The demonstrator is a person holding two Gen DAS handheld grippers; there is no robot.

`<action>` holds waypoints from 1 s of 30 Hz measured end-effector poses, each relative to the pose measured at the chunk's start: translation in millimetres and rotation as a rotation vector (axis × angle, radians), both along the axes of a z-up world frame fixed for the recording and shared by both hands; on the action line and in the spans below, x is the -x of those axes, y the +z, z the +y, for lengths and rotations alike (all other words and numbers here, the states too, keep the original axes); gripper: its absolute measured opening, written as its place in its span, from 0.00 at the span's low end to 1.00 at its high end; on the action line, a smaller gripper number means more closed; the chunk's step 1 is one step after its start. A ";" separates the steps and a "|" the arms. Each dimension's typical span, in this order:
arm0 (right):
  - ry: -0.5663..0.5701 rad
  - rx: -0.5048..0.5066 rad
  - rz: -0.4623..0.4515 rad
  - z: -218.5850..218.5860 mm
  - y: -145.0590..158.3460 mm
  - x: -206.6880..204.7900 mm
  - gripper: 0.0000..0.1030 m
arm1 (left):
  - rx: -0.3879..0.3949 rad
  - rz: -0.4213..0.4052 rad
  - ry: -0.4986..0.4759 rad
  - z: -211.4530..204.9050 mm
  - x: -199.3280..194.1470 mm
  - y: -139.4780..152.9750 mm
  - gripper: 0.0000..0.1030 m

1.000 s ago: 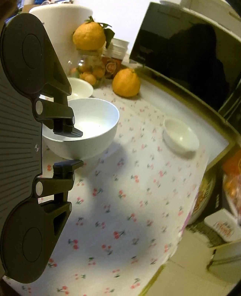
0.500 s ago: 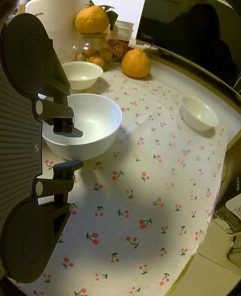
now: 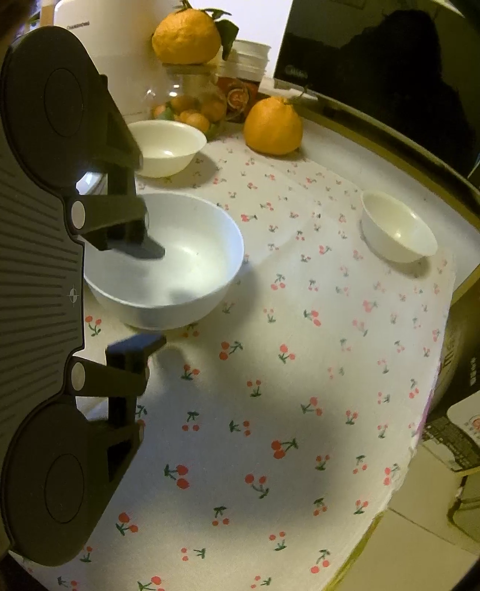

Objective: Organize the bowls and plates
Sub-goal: 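Lower the held bowl into the other white bowl and open both grippers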

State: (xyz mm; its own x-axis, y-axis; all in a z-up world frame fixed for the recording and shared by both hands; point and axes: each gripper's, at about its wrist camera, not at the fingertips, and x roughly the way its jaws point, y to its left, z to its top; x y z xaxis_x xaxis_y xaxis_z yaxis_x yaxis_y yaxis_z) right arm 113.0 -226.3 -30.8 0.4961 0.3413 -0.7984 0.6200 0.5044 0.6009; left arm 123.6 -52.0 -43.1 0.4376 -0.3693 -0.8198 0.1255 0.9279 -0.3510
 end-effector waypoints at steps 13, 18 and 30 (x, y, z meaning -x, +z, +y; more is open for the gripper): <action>0.033 0.085 -0.071 -2.0 23.0 -3.6 0.82 | 0.004 -0.064 -0.040 -0.1 7.5 25.6 0.71; 0.031 0.113 -0.125 -2.8 36.7 -8.1 0.84 | -0.018 -0.089 -0.059 -0.9 4.8 37.4 0.78; 0.081 0.259 -0.256 27.1 65.8 -39.3 0.90 | -0.159 -0.216 -0.010 27.3 -13.3 65.6 0.97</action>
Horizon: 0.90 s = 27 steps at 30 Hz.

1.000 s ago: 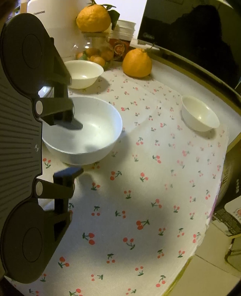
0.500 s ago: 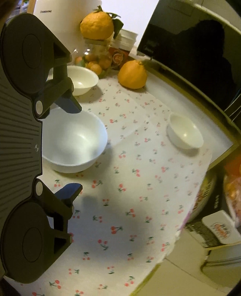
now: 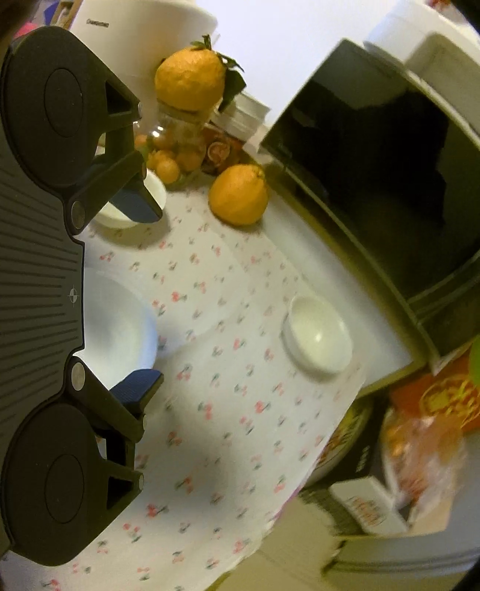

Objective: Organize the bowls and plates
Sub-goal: 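Lower the held bowl into the other white bowl and open both grippers, then close both grippers on the rim of the stacked white bowls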

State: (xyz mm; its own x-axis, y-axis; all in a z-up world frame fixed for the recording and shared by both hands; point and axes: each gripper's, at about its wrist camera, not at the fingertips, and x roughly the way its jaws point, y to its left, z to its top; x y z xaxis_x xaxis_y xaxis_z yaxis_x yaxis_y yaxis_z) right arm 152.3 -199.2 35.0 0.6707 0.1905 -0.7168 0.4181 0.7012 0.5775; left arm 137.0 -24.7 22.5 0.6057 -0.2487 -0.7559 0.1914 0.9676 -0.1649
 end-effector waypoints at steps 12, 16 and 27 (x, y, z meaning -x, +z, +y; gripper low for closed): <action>0.104 0.123 -0.073 51.4 0.5 -40.4 0.95 | -0.023 -0.042 0.124 47.2 -31.6 -27.4 0.99; 0.152 0.137 -0.092 66.9 -3.9 -52.4 0.95 | -0.047 -0.071 0.128 49.3 -42.0 -41.9 0.98; 0.210 0.156 -0.073 88.3 -27.0 -79.1 0.95 | -0.048 -0.104 0.145 46.8 -57.5 -56.5 0.91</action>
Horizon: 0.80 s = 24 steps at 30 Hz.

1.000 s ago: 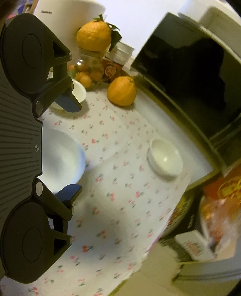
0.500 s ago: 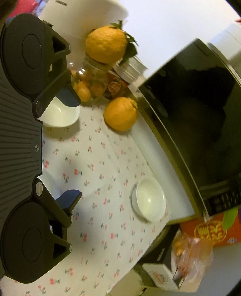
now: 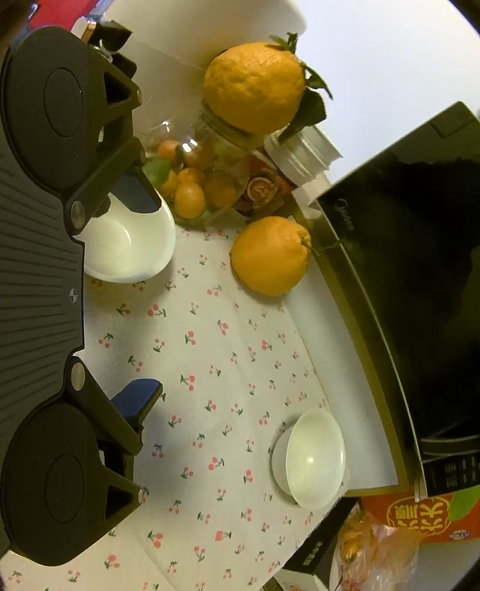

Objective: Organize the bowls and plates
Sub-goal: 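Close both grippers on the rim of the stacked white bowls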

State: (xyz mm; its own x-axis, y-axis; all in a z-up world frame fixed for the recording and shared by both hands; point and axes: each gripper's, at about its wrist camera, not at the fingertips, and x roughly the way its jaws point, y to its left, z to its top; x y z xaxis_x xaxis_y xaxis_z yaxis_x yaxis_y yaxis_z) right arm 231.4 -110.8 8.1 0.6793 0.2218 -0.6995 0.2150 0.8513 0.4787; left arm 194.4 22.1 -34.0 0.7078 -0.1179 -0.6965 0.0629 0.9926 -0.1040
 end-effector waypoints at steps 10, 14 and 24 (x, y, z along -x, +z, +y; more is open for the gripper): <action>-0.014 -0.033 0.003 -1.1 -14.0 -11.0 0.91 | 0.063 0.064 0.050 9.7 -10.2 -16.4 0.56; -0.007 -0.040 0.018 2.8 -18.9 -13.8 0.79 | 0.093 0.083 0.069 13.9 -12.4 -19.3 0.43; 0.034 -0.042 0.026 16.1 -23.3 -16.5 0.48 | 0.125 0.124 0.102 20.1 -11.9 -24.0 0.24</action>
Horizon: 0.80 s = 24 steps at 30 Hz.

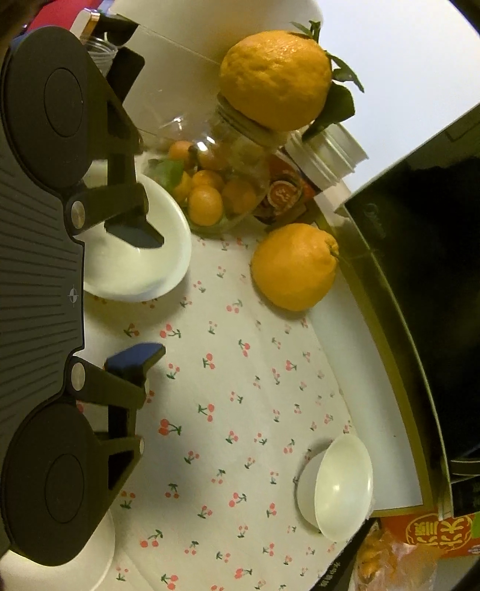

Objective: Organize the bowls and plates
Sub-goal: 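Close both grippers on the rim of the stacked white bowls, then lift the stacked white bowls with both grippers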

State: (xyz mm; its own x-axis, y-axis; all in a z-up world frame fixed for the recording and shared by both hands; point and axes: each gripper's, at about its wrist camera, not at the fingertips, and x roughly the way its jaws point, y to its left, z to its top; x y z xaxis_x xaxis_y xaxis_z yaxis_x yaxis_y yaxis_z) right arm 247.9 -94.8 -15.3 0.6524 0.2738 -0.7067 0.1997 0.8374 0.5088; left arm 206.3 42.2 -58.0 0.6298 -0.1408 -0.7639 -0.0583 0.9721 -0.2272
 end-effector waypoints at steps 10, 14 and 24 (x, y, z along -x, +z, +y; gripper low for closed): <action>0.024 -0.043 0.041 2.0 -10.8 -3.8 0.27 | 0.014 0.005 0.005 0.8 -1.0 -1.1 0.13; 0.036 -0.077 0.053 2.2 -14.1 -4.9 0.22 | 0.010 0.003 -0.008 -1.8 -1.0 -0.9 0.12; 0.034 -0.086 0.044 1.2 -7.9 -2.3 0.21 | 0.011 -0.014 -0.014 -1.0 1.3 3.7 0.12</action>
